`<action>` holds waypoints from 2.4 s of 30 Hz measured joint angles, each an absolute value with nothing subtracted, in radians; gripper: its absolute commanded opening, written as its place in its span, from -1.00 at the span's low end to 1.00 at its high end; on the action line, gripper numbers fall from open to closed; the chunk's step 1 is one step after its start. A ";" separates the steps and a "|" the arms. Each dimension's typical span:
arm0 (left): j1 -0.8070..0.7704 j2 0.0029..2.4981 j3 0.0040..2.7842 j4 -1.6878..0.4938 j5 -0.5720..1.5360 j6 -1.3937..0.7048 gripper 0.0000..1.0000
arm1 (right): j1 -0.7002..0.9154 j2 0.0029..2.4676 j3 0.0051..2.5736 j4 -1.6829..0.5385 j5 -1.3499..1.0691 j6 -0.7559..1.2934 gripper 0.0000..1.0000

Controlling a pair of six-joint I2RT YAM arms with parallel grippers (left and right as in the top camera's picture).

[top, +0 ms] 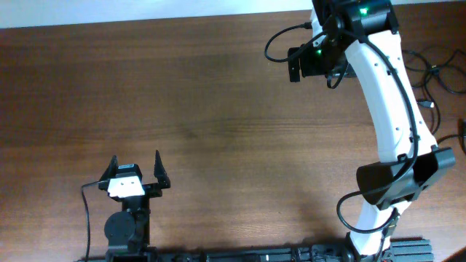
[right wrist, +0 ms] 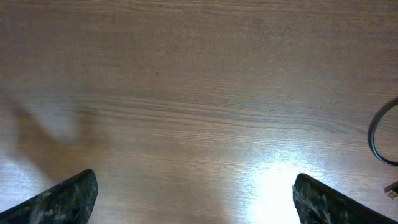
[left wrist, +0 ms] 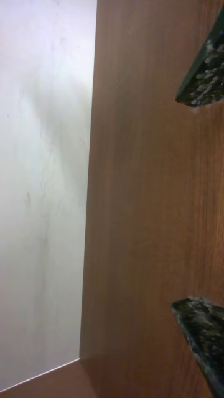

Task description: Untangle cables

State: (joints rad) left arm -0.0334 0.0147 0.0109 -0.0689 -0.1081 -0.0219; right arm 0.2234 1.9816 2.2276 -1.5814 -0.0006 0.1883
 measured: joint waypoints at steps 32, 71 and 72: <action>-0.033 0.015 0.011 -0.069 -0.108 -0.022 0.97 | 0.223 1.683 2.219 -1.468 -0.051 0.189 0.97; -0.033 0.015 0.011 -0.071 -0.102 -0.019 0.97 | 0.223 0.837 0.323 0.351 -0.101 0.192 0.97; -0.033 0.015 0.011 -0.071 -0.102 -0.019 0.97 | 0.223 0.830 0.311 0.354 -0.100 0.192 0.97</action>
State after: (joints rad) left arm -0.0334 0.0147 0.0109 -0.0711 -0.1017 -0.0185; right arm 0.2234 0.8295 0.3115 0.3538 -0.0998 0.1921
